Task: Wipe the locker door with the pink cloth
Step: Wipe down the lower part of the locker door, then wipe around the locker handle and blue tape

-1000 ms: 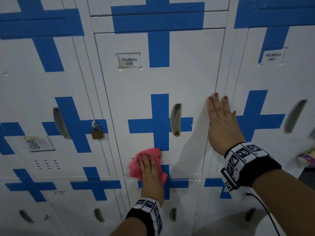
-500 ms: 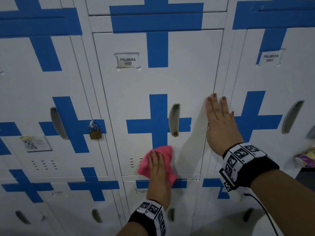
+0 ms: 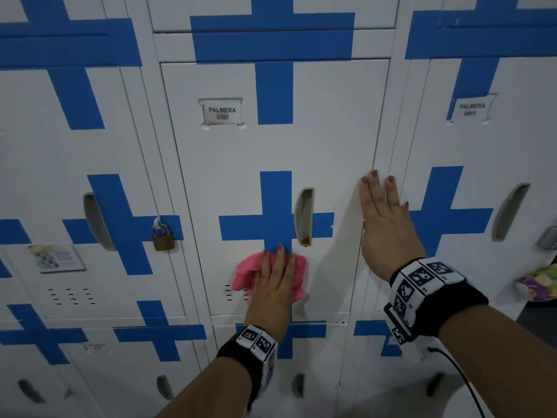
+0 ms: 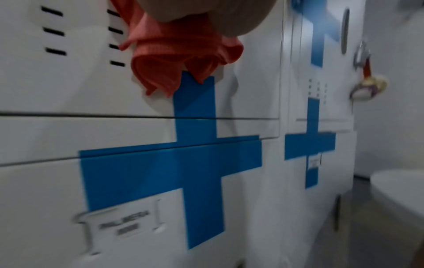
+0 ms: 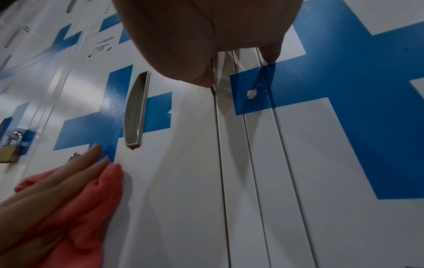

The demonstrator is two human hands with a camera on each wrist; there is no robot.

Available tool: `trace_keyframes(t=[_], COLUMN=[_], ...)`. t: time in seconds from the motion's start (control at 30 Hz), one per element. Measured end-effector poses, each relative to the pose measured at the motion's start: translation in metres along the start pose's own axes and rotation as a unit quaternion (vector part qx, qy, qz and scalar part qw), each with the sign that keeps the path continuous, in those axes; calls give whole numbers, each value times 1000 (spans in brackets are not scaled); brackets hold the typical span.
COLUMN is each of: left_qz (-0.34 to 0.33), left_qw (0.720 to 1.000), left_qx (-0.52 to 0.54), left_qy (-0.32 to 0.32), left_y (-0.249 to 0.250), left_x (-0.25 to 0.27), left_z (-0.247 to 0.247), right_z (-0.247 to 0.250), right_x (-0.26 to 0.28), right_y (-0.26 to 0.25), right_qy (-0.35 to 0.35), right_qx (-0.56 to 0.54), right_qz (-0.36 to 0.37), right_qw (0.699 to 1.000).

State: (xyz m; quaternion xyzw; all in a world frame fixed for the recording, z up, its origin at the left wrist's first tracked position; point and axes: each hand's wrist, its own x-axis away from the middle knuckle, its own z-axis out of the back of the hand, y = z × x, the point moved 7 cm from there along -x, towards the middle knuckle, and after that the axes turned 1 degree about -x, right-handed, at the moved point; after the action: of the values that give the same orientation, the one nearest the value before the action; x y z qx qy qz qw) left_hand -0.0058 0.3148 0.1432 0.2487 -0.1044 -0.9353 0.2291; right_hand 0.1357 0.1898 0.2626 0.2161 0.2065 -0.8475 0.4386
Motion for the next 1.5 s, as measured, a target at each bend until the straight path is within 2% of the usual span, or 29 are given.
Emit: trace_keyframes(t=[0.1,0.2,0.27,0.37,0.43,0.5,0.6,0.7,0.77,0.8,0.87,0.97,1.1,1.13,1.2,1.3,1.37,1.4,1.47,1.5], left_qz=[-67,-113,-145,-175,-174,-135,-72,-25,25,42,62,77,83,81,80,76,41,13,-60,-99], left_qw=[996,977,966,974,984,989,982,948,906,887,858,834,793,797,825,851,885,913,969,980], left_qx=[-50,-155,-172,-105,-27,54,165,314,420,458,510,546,603,598,558,518,461,407,228,123], left_qy=[-21,-94,-131,-96,-21,35,52,57,47,38,13,-8,-27,-31,-33,-45,-36,-15,67,119], left_y=[-6,-5,0,4,7,8,9,11,13,17,24,29,31,30,24,14,10,8,5,6], left_x=[-1,1,2,4,5,6,5,3,4,4,6,10,14,14,11,6,-1,-6,-18,-23], left_z=[-12,-23,-22,-16,-4,12,30,40,41,42,43,46,55,57,62,71,82,90,114,129], right_z=[-1,-1,-1,-1,2,7,12,3,-8,-11,-15,-20,-16,-14,-8,4,10,11,13,12], right_x=[0,0,0,0,0,3,16,40,57,63,70,70,67,67,63,51,45,43,40,38], right_y=[0,0,0,1,-1,-5,-20,-41,-53,-58,-61,-56,-53,-53,-54,-57,-59,-59,-58,-57], right_qy=[4,6,8,8,7,5,-1,-55,-121,-126,-97,-69,-44,-39,-28,-15,-12,-10,-4,2], right_qx=[1,4,3,-4,-8,-18,-49,-139,-252,-304,-387,-470,-501,-498,-468,-322,-201,-169,-153,-157], right_qz=[-1,0,2,0,-1,-4,15,43,30,30,7,-56,-101,-104,-92,-32,-5,-10,-33,-43], right_qw=[1000,1000,1000,1000,1000,1000,999,988,960,944,917,878,858,860,879,946,979,985,988,987])
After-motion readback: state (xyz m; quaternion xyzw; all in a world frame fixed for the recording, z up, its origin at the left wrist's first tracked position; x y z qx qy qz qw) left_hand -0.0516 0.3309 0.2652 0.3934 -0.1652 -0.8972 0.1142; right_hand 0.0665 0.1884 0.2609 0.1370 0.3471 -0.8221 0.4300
